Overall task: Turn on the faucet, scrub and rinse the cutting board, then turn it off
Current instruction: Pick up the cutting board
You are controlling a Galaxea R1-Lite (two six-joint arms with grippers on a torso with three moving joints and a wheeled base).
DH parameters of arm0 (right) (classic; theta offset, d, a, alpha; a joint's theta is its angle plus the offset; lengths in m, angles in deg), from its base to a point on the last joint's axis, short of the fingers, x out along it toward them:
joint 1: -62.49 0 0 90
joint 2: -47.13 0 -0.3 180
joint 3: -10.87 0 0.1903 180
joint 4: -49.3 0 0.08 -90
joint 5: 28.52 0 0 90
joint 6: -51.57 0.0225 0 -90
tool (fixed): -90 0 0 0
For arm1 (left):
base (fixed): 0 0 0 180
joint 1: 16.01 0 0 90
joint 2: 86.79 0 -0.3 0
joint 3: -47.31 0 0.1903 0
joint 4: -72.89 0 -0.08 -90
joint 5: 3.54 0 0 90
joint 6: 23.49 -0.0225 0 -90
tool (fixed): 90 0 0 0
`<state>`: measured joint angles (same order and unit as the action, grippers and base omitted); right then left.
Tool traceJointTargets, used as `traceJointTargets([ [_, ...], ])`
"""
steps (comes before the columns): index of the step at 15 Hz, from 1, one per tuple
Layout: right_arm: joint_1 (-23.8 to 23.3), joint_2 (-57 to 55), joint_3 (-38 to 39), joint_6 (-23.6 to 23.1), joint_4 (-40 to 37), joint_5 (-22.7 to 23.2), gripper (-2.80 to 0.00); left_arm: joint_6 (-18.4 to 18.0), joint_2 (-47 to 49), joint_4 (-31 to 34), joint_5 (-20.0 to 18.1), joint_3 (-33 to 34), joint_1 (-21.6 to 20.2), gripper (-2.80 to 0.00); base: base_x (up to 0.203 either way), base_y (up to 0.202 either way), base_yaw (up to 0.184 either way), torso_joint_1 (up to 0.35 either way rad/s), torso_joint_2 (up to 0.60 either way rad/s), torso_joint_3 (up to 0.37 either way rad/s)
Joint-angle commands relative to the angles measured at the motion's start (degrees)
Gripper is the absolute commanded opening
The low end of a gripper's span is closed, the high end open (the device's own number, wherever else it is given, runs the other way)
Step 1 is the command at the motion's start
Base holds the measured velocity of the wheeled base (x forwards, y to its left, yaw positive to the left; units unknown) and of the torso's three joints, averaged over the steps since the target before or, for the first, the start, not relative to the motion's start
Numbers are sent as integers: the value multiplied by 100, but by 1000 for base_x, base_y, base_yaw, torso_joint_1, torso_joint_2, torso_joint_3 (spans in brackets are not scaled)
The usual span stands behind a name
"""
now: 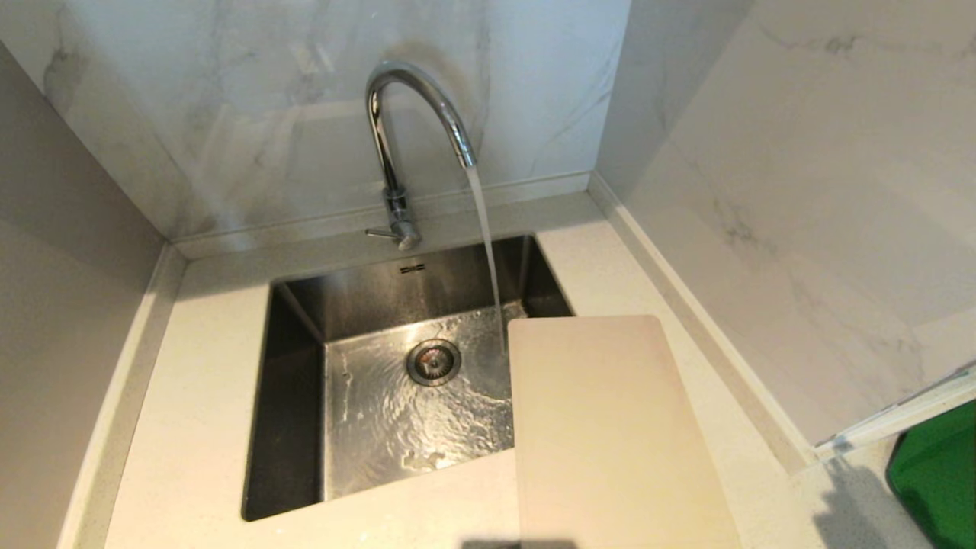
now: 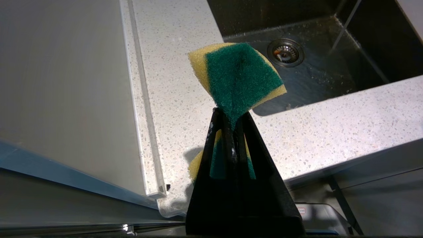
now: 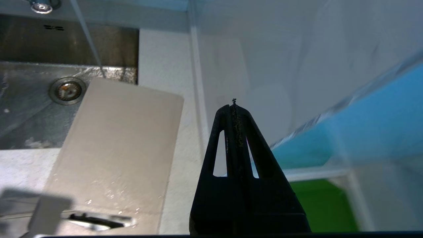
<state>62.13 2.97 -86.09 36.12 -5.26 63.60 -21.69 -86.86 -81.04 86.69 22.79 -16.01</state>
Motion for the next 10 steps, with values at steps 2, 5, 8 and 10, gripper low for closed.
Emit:
traceJointTargets([
  [2,0,-1284,-1765,-442,-612,1,-280,4,-1,3,3,0,0,-280,0,0,0,0,0,0],
  [5,32,-2094,-2940,-675,-1444,31,-280,19,-1,3,3,0,0,-280,0,0,0,0,0,0],
  [8,495,-2580,-3446,-720,-2404,54,-280,39,-1,3,12,0,0,-280,0,0,0,0,0,0],
  [10,775,-2823,-3475,-758,-2823,34,-280,39,-1,3,12,0,0,-280,0,0,0,0,0,0],
])
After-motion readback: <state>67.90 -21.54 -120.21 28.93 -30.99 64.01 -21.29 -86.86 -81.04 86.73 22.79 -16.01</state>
